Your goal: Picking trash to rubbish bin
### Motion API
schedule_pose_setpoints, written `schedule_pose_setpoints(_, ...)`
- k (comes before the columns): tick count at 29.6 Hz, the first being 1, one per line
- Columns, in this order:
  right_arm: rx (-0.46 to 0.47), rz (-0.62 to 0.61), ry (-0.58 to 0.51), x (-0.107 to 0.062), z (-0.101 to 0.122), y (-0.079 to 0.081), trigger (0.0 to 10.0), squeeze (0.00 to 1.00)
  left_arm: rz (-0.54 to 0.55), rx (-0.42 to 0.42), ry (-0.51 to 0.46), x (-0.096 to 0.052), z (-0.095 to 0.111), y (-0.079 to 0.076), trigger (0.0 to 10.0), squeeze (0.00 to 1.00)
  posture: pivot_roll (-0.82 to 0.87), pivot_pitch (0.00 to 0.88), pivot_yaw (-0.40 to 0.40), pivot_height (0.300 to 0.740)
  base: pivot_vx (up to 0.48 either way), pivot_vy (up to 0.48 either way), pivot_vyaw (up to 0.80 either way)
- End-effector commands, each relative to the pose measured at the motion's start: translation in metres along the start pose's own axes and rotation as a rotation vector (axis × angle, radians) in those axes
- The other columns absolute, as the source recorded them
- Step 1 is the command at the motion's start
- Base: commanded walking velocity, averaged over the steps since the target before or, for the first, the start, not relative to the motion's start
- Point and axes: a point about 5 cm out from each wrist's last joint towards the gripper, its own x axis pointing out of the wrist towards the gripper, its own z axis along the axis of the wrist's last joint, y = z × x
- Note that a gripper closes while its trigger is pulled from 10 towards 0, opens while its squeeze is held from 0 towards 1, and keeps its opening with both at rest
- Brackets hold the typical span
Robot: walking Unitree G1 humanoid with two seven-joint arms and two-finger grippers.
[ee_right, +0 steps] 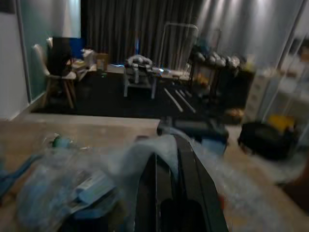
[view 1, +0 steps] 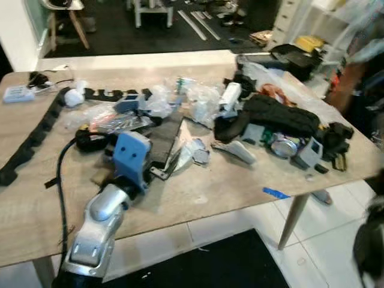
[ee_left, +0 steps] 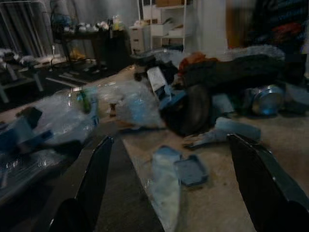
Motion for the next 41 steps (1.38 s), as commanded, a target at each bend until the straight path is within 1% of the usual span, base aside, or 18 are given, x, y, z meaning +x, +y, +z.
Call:
schedule_pose_setpoints(1,-0.033,-0.089,-0.196,0.003,0.055,-0.025,0.0,0.00,0.008,-0.006,0.031,-0.006,-0.007,0.002,10.0,0.00,0.00,0.114,-0.031,0.740,0.000,0.000,0.00)
schedule_pose_setpoints(2,-0.034,-0.111,-0.184,0.004,0.057,-0.033,0.0,0.00,0.001,-0.005,0.039,-0.007,-0.009,0.002,10.0,0.00,0.00,0.119,-0.035,0.740,0.000,0.000,0.00)
schedule_pose_setpoints(4,-0.056,-0.079,-0.134,0.005,0.046,-0.028,0.0,0.00,-0.002,-0.004,0.040,-0.007,-0.009,0.002,10.0,0.00,0.00,0.121,-0.037,0.740,0.000,0.000,0.00)
schedule_pose_setpoints(7,-0.084,0.052,0.004,-0.001,0.000,0.003,0.0,0.00,-0.002,-0.001,0.034,-0.004,-0.008,0.002,10.0,0.00,0.02,0.125,-0.039,0.740,0.000,0.000,0.00)
schedule_pose_setpoints(9,-0.030,0.090,0.040,-0.007,-0.019,0.023,0.0,0.00,0.001,-0.003,0.031,-0.003,-0.007,0.002,10.0,0.00,0.01,0.125,-0.034,0.740,0.000,0.000,0.00)
schedule_pose_setpoints(15,0.040,0.116,0.046,-0.009,-0.031,0.042,0.0,0.00,-0.001,-0.002,0.034,-0.005,-0.008,-0.002,10.0,0.00,0.02,0.125,-0.036,0.740,0.000,0.000,0.00)
schedule_pose_setpoints(20,0.095,0.160,0.049,-0.013,-0.040,0.062,0.0,0.00,0.226,0.056,0.044,-0.004,-0.010,0.024,10.0,0.00,0.01,0.122,-0.042,0.740,0.000,0.000,0.00)
schedule_pose_setpoints(21,0.109,0.163,0.057,-0.016,-0.042,0.066,2.2,0.00,0.365,0.064,-0.007,-0.006,-0.001,0.040,10.0,0.00,0.02,0.123,-0.044,0.740,0.000,0.000,0.00)
schedule_pose_setpoints(24,0.111,0.161,0.061,-0.017,-0.043,0.067,2.2,0.00,0.412,0.057,-0.020,-0.006,0.002,0.046,10.0,0.00,0.02,0.124,-0.044,0.740,0.000,0.000,0.00)
schedule_pose_setpoints(25,0.113,0.131,0.073,-0.018,-0.044,0.064,10.0,0.00,0.461,0.036,-0.034,-0.008,0.005,0.052,10.0,0.00,0.02,0.122,-0.047,0.740,0.000,0.000,0.00)
schedule_pose_setpoints(28,0.070,-0.182,0.059,-0.018,-0.036,0.020,10.0,0.00,0.561,0.032,-0.033,-0.018,0.006,0.071,10.0,0.00,0.03,0.121,-0.054,0.740,0.000,0.000,0.00)
schedule_pose_setpoints(29,0.070,-0.182,0.059,-0.018,-0.036,0.020,10.0,0.00,0.561,0.032,-0.033,-0.018,0.006,0.071,10.0,0.00,0.03,0.121,-0.054,0.740,0.000,0.000,0.00)
schedule_pose_setpoints(30,0.022,-0.282,0.093,-0.026,-0.036,0.000,10.0,0.00,0.600,0.045,-0.005,-0.023,0.002,0.077,10.0,0.00,0.01,0.117,-0.047,0.740,0.000,0.000,0.00)
schedule_pose_setpoints(32,0.007,-0.281,0.132,-0.029,-0.039,-0.001,10.0,0.00,0.619,0.039,0.005,-0.025,0.000,0.080,10.0,0.00,0.01,0.119,-0.046,0.740,0.000,0.000,0.00)
schedule_pose_setpoints(34,-0.003,-0.265,0.150,-0.032,-0.041,0.003,10.0,0.00,0.632,0.049,0.013,-0.026,-0.001,0.081,10.0,0.00,0.01,0.124,-0.046,0.740,0.000,0.000,0.00)
schedule_pose_setpoints(38,0.113,-0.074,0.130,-0.047,-0.048,0.057,10.0,0.00,0.642,0.046,0.008,-0.022,-0.002,0.077,10.0,0.00,0.01,0.123,-0.050,0.740,0.000,0.000,0.00)
schedule_pose_setpoints(39,0.113,-0.074,0.130,-0.047,-0.048,0.057,10.0,0.00,0.642,0.046,0.008,-0.022,-0.002,0.077,10.0,0.00,0.01,0.123,-0.050,0.740,0.000,0.000,0.00)
schedule_pose_setpoints(41,0.148,0.010,0.172,-0.058,-0.059,0.084,10.0,0.00,0.618,0.055,0.010,-0.021,-0.002,0.072,10.0,0.00,0.01,0.121,-0.052,0.740,0.000,0.000,0.00)
